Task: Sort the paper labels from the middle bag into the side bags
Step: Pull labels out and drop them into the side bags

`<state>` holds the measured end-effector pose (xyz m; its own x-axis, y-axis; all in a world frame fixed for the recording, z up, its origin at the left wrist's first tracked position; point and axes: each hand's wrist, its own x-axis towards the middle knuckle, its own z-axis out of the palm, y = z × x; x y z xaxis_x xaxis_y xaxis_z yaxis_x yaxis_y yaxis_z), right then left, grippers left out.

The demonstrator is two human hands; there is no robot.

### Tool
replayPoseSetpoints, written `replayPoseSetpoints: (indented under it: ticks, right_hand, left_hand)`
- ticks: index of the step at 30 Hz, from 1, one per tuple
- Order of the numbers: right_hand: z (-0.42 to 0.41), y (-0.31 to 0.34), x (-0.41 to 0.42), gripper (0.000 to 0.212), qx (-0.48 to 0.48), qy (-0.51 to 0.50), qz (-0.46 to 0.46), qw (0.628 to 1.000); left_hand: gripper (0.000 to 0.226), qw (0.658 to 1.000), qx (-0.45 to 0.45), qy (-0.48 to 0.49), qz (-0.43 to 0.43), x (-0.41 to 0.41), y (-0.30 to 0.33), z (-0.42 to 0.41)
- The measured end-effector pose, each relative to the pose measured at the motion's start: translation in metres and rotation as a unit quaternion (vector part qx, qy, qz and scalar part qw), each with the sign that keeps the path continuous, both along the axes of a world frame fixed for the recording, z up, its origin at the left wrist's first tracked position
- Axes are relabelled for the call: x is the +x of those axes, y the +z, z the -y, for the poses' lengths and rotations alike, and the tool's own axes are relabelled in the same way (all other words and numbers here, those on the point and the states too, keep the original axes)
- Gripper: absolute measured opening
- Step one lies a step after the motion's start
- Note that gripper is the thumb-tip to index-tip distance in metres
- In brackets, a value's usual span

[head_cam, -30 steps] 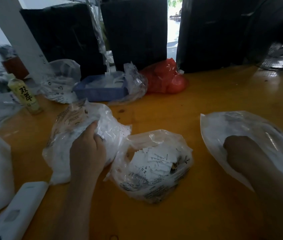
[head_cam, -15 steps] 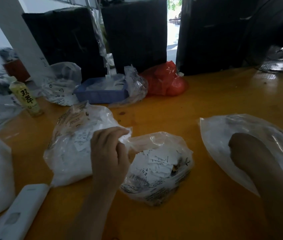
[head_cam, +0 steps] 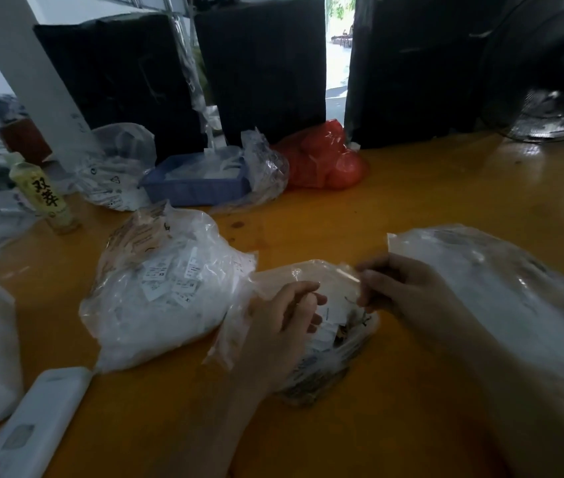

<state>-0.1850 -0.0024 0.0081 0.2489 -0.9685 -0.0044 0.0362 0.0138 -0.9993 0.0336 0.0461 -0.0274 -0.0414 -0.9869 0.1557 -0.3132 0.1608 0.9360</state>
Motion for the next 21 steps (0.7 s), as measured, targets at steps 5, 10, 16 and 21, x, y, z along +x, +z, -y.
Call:
replayPoseSetpoints:
  ticks: [5,10,16,21]
  right_hand:
    - [-0.013,-0.013,0.027,0.01,-0.142,0.042,-0.148,0.978]
    - [-0.014,-0.021,0.035,0.009,-0.137,0.011,-0.077,0.987]
    - [-0.016,-0.028,0.037,0.01,-0.134,-0.005,-0.061,0.989]
    - [-0.016,-0.031,0.038,0.009,-0.128,-0.005,-0.045,0.991]
  left_hand:
    - [0.052,0.991,0.082,-0.009,-0.104,-0.002,-0.001,0.003]
    - [0.056,0.985,0.105,0.017,-0.139,0.004,0.001,0.005]
    - [0.015,0.991,0.081,0.023,-0.108,0.003,0.002,0.004]
    - [0.012,0.995,0.071,0.02,-0.061,0.002,-0.002,0.005]
